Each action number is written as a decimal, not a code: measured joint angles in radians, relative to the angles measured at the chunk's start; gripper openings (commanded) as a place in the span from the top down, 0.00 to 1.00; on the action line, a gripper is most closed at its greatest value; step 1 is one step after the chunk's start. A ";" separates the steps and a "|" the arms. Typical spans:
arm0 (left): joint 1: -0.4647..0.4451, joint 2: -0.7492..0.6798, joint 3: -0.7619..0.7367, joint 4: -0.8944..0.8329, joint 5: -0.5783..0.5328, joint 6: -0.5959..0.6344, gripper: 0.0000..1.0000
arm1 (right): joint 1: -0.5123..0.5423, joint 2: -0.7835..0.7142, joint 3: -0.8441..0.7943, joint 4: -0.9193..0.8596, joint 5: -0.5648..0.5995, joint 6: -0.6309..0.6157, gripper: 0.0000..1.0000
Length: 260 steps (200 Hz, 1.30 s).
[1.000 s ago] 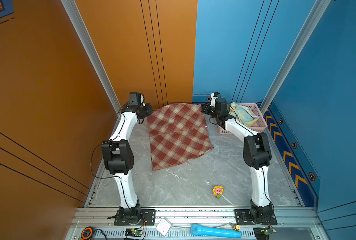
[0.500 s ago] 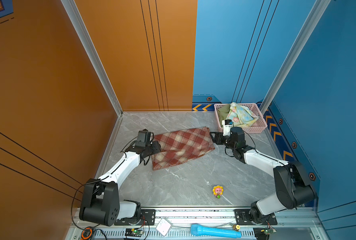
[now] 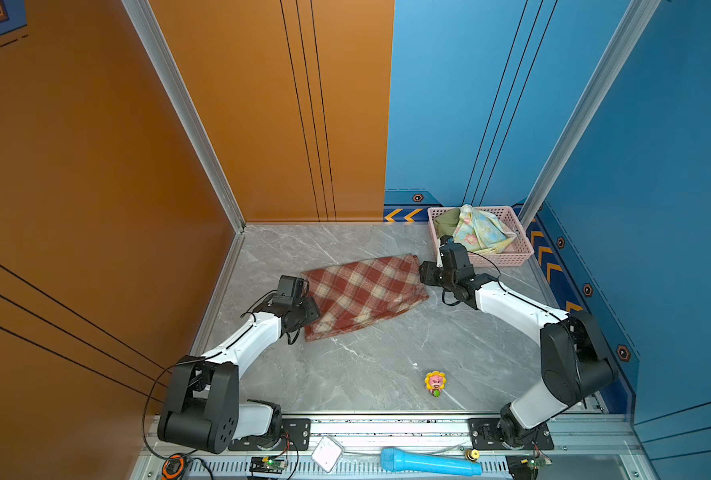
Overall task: Fold and stack the skirts
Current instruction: 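Fold the far edge toward the robot with both grippers, laying it down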
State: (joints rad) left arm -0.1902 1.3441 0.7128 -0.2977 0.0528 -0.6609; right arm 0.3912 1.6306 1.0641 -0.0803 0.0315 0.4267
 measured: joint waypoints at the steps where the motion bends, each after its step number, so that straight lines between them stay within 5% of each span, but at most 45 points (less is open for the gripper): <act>1: -0.001 0.002 0.000 -0.002 0.000 0.000 0.38 | -0.001 0.003 0.001 -0.003 0.000 0.000 0.37; 55: -0.039 0.061 0.000 -0.004 0.039 -0.048 0.43 | -0.026 0.123 0.066 -0.091 0.000 0.023 0.36; 102: -0.040 0.105 0.000 0.039 0.087 -0.088 0.87 | -0.046 0.196 0.116 -0.105 -0.001 0.035 0.36; 121: -0.040 0.108 0.000 0.060 0.098 -0.095 1.00 | -0.050 0.217 0.132 -0.108 -0.005 0.035 0.46; 166: -0.025 0.107 0.014 0.060 0.112 -0.089 1.00 | -0.043 0.268 0.171 -0.094 -0.054 0.062 1.00; 260: 0.166 0.069 0.266 -0.066 0.139 0.006 1.00 | -0.011 0.258 0.308 -0.104 -0.077 0.061 1.00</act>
State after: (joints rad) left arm -0.0246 1.4136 0.9783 -0.3637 0.1917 -0.6548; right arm 0.3801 1.8885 1.3720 -0.1844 -0.0460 0.4877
